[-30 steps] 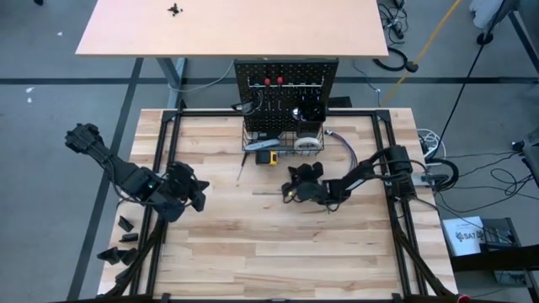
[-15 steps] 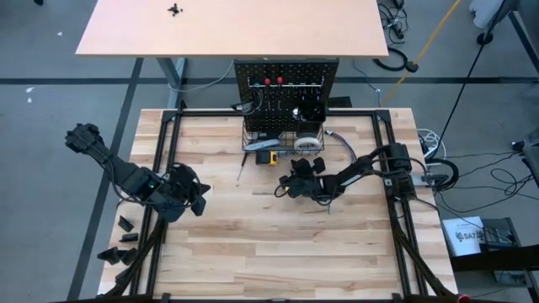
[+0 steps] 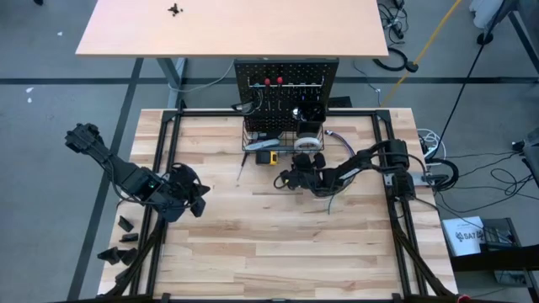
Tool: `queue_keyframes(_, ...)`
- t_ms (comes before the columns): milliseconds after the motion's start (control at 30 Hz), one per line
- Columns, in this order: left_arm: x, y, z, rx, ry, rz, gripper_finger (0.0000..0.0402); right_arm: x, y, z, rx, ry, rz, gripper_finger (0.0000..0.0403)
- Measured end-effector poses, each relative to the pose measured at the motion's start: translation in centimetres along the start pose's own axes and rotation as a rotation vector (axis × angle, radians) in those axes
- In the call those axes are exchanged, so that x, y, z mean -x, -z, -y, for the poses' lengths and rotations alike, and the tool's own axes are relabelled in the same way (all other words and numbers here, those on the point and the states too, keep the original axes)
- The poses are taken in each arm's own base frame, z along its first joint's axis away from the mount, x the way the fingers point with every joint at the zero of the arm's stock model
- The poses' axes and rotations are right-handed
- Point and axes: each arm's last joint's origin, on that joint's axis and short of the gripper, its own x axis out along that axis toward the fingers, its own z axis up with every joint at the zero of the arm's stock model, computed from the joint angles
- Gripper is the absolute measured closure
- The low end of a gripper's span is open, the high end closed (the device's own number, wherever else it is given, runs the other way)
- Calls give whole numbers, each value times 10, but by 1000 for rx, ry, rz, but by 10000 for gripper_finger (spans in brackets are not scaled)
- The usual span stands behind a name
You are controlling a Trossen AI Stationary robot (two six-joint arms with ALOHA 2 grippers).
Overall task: Hang tools onto peg board
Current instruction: Hang the screwdriver on the pegboard
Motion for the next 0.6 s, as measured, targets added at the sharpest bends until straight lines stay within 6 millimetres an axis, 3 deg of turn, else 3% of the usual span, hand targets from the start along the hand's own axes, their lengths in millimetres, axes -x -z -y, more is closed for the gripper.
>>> queue_keyframes(200, 0, 0, 0, 0, 2, -4, 402, -12, 6, -4, -25, 4, -20, 403)
queue_keyframes(367, 0, 0, 1, 6, 9, -3, 402, -10, 5, -29, 34, -50, -12, 403)
queue_keyframes(500, 0, -1, 2, 14, 20, 0, 402, -2, 2, -53, 69, -199, -86, 403)
queue_keyframes(600, 0, -1, 2, 10, 23, 2, 402, 5, 4, -61, 80, -235, -115, 403)
